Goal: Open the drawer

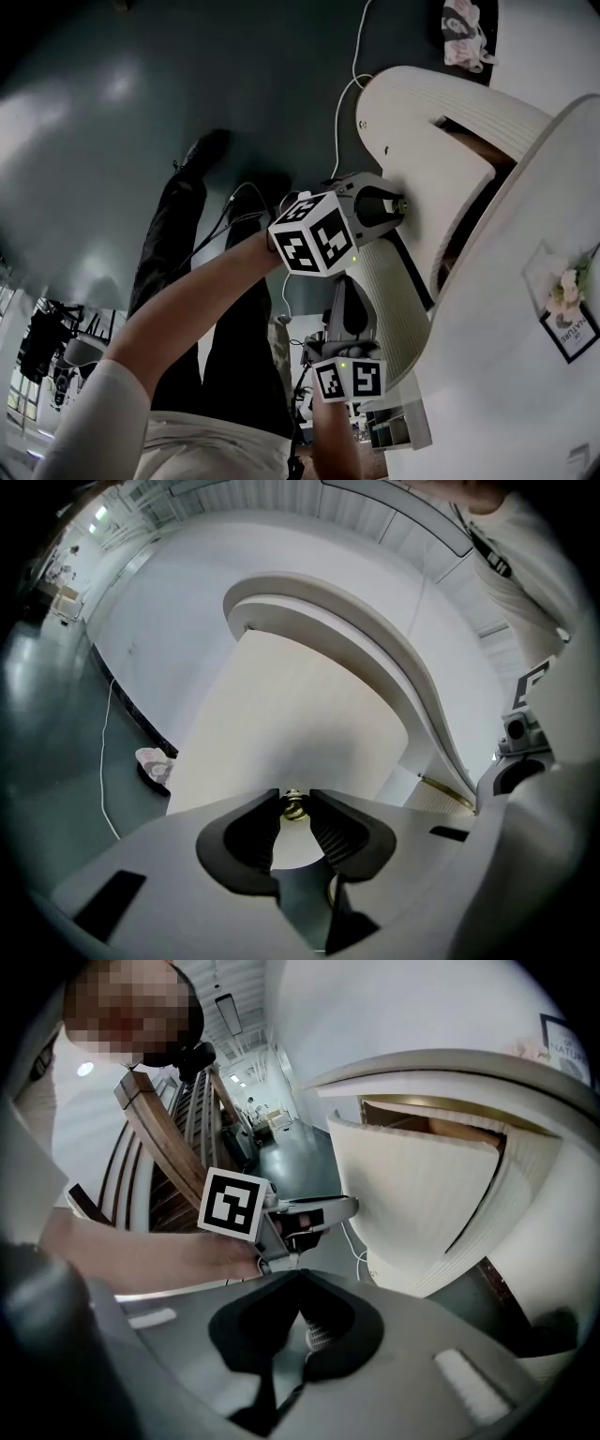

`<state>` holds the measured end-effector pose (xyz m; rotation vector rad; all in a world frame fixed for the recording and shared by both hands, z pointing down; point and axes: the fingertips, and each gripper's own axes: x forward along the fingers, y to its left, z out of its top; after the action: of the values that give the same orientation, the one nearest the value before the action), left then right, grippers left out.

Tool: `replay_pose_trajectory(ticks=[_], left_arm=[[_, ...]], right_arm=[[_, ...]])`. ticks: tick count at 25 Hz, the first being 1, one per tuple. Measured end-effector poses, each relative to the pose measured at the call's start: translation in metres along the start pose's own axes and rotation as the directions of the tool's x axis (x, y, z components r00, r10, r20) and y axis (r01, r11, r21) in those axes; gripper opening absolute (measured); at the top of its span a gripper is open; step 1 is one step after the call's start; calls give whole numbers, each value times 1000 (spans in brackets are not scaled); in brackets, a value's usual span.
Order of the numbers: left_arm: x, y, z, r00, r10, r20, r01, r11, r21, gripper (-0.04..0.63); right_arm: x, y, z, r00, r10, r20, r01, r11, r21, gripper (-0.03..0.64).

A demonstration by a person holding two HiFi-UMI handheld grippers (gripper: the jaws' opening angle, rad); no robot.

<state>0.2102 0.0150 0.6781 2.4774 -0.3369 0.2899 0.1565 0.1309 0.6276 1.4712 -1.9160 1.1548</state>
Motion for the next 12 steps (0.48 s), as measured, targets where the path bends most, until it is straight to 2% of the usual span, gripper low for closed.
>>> replay_pose_trajectory(ticks=[12], left_arm=[[-40,-1,-17,999,1,-45,-2,1000,-11,103]], right_arm=[[-4,24,-2,1000,-9,24,8,999,37,9]])
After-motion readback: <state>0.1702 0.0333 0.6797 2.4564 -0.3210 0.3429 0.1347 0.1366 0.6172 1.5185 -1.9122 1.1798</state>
